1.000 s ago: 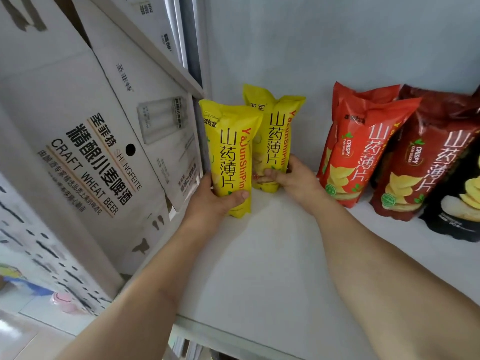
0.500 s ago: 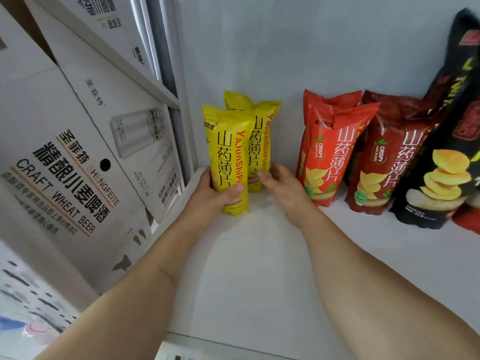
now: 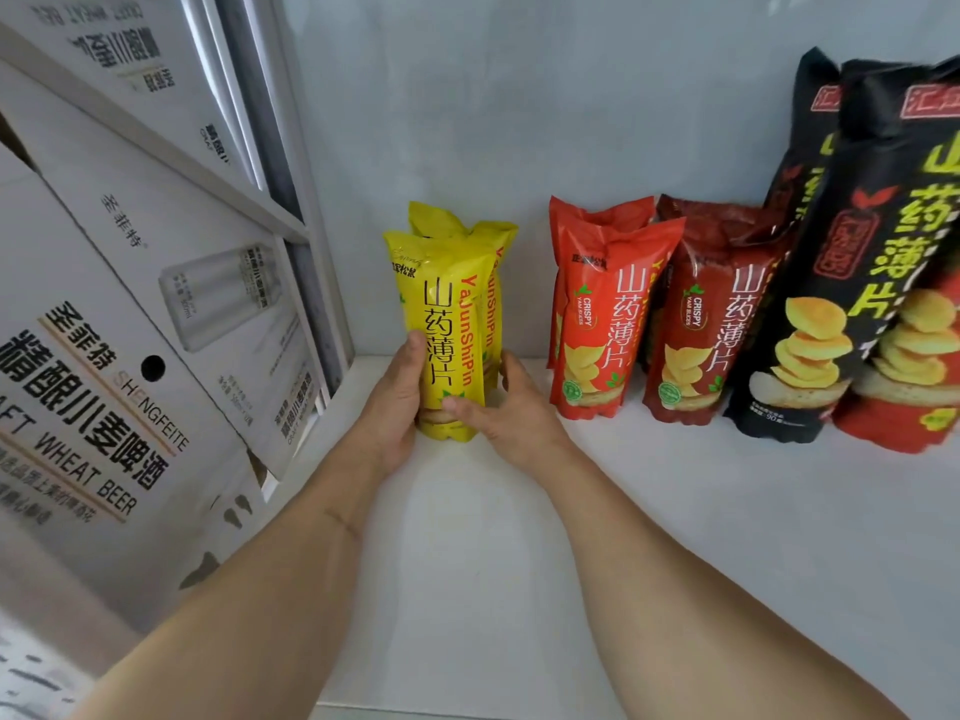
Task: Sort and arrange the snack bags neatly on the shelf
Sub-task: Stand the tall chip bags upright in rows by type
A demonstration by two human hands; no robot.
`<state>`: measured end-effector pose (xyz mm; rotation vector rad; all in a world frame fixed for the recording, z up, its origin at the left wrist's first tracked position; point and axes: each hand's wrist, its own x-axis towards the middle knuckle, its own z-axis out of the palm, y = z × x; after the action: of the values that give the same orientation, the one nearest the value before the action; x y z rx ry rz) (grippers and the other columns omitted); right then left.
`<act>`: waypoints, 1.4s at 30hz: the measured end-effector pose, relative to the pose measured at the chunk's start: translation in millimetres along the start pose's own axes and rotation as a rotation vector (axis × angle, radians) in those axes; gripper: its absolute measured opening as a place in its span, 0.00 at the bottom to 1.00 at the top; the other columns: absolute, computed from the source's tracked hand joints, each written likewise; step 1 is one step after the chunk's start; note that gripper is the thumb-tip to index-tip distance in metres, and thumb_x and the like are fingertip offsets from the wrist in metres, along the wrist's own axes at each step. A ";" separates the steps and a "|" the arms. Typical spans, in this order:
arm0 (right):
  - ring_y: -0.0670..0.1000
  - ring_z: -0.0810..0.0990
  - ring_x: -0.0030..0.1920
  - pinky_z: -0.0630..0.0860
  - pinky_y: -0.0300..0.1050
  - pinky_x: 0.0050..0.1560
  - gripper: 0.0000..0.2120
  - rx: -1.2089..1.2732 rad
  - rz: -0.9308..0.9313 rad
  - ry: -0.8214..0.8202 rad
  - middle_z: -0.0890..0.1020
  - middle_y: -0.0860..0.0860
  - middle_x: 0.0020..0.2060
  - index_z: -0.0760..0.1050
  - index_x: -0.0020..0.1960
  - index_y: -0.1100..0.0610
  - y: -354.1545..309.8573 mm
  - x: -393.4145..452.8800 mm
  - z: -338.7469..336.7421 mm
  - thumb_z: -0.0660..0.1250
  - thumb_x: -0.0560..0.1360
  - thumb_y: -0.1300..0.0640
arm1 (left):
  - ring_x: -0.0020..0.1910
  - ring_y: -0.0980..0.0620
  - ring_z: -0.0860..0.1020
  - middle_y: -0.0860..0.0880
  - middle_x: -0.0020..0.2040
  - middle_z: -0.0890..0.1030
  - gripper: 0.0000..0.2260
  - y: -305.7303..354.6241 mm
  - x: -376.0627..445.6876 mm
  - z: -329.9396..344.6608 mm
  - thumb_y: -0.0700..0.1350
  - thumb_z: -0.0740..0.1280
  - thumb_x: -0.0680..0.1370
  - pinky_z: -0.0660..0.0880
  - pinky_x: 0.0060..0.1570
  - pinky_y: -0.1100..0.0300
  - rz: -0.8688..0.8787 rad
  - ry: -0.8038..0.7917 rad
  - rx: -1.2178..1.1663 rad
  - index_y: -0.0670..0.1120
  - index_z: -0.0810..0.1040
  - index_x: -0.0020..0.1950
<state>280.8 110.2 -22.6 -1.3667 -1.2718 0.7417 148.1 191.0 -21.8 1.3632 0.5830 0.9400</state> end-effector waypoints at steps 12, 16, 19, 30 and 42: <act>0.41 0.70 0.61 0.66 0.35 0.58 0.38 -0.084 0.062 0.058 0.72 0.42 0.62 0.59 0.77 0.50 8.0 13.5 -7.0 0.74 0.73 0.48 | 0.67 0.44 0.77 0.46 0.68 0.79 0.49 -9.5 23.3 1.2 0.74 0.72 0.61 0.72 0.67 0.42 -0.032 -0.037 0.025 0.50 0.68 0.75; 0.47 0.69 0.69 0.68 0.41 0.66 0.37 -0.148 0.075 0.121 0.70 0.48 0.70 0.55 0.79 0.51 15.0 20.1 -7.4 0.69 0.77 0.47 | 0.61 0.51 0.81 0.50 0.64 0.81 0.51 -10.8 28.7 12.1 0.76 0.74 0.55 0.79 0.58 0.53 -0.020 0.018 0.073 0.52 0.68 0.71; 0.53 0.70 0.71 0.67 0.43 0.68 0.32 -0.211 0.076 0.137 0.69 0.51 0.72 0.56 0.79 0.51 19.3 25.0 -7.9 0.65 0.79 0.47 | 0.52 0.59 0.84 0.50 0.63 0.80 0.57 -10.9 30.5 19.0 0.75 0.75 0.50 0.80 0.44 0.65 -0.026 0.033 0.094 0.50 0.65 0.72; 0.52 0.76 0.63 0.71 0.38 0.57 0.21 -0.234 0.000 0.174 0.78 0.51 0.64 0.69 0.71 0.53 21.9 12.8 -9.7 0.64 0.80 0.51 | 0.47 0.61 0.84 0.50 0.63 0.80 0.33 -9.3 17.4 28.6 0.56 0.75 0.72 0.80 0.45 0.65 -0.052 0.120 0.176 0.46 0.66 0.72; 0.58 0.74 0.63 0.72 0.51 0.60 0.18 -1.140 -0.077 -0.010 0.75 0.56 0.65 0.73 0.68 0.55 -8.9 -107.9 -56.7 0.55 0.83 0.51 | 0.36 0.41 0.81 0.46 0.39 0.82 0.16 -10.8 -102.4 59.7 0.51 0.59 0.76 0.76 0.35 0.54 0.574 0.118 1.757 0.45 0.84 0.43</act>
<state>305.7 -9.5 -24.4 -2.1581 -1.8405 -0.1234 145.1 73.5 -40.0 3.1644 1.2516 0.8658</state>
